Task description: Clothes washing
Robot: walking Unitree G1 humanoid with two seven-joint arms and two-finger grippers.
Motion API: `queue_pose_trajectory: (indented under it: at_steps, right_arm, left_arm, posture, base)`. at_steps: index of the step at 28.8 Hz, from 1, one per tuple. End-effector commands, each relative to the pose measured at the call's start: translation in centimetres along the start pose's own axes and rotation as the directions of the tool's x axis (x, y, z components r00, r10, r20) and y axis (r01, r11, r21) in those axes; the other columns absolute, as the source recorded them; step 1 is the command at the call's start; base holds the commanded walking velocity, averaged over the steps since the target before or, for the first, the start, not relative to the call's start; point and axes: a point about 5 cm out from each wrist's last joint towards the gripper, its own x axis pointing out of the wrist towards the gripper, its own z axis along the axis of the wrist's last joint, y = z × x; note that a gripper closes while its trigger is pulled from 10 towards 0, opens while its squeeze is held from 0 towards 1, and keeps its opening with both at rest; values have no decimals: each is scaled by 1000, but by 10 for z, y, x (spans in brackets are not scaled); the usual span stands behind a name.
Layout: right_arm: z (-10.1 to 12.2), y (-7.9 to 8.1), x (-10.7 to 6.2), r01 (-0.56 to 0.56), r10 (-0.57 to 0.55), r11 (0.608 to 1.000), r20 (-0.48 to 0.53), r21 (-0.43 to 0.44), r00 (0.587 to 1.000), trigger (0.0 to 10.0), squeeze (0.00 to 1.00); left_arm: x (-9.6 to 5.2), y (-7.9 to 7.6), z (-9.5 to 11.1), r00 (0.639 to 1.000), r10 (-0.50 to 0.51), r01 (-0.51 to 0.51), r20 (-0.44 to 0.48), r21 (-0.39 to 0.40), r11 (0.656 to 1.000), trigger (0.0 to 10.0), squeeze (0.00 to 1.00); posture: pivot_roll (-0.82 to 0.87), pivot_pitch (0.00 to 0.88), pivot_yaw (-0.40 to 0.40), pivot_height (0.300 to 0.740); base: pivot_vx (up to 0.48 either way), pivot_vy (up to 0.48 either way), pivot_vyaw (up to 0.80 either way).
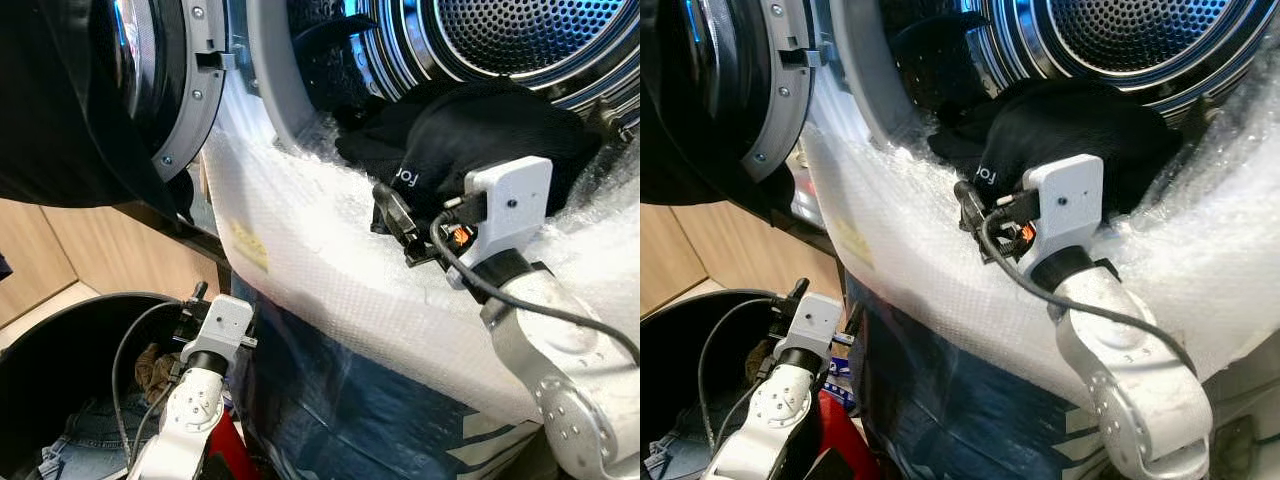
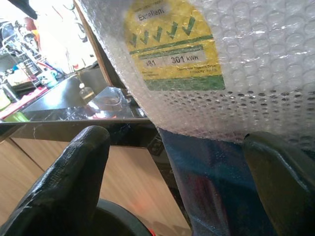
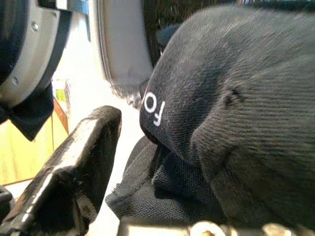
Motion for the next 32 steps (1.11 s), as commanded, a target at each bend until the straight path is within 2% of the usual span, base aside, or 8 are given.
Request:
queue_pose_trajectory:
  at_steps: [1,7,11,18,22,26,28,32]
  right_arm:
    - [9,-7,-7,19,-18,1000,50,-19,999,10000,0]
    - [11,-18,-19,27,-16,995,108,-100,994,10000,0]
    - [-1,-14,-26,-29,43,987,85,-156,995,10000,0]
    - [-16,-10,-30,-107,114,984,46,-142,992,10000,0]
    - [-23,-1,-30,-181,197,958,50,-223,979,10000,0]
    - [-24,1,-29,-191,212,947,52,-259,976,10000,0]
    - [-28,4,-27,-197,224,930,54,-311,973,10000,0]
    - [-26,0,-21,-119,168,918,99,-378,981,10000,0]
  left_arm:
    - [-2,-1,1,1000,-9,9,3,3,1000,10000,0]
    - [-4,-4,-3,1000,-17,17,-6,0,1000,10000,0]
    - [-4,-7,-2,1000,-29,29,-4,0,1000,10000,0]
    - [-3,-6,-2,1000,-24,24,-1,1,1000,10000,0]
    - [-4,-6,-2,1000,-23,23,-2,-1,1000,10000,0]
    - [-4,-6,-2,1000,-21,21,-4,-1,1000,10000,0]
    - [-3,-6,-2,1000,-16,16,-5,-3,1000,10000,0]
    - [-3,-6,-2,1000,-12,12,-5,-3,1000,10000,0]
  posture:
    - [43,38,-96,740]
    - [29,33,-94,740]
    - [31,26,-94,740]
    - [36,27,-98,740]
    - [38,29,-101,740]
    - [38,33,-103,740]
    - [38,34,-105,740]
    - [45,39,-109,740]
  base:
    - [0,0,0]
    - [0,0,0]
    - [0,0,0]
    - [0,0,0]
    - [0,0,0]
    - [0,0,0]
    - [0,0,0]
    - [0,0,0]
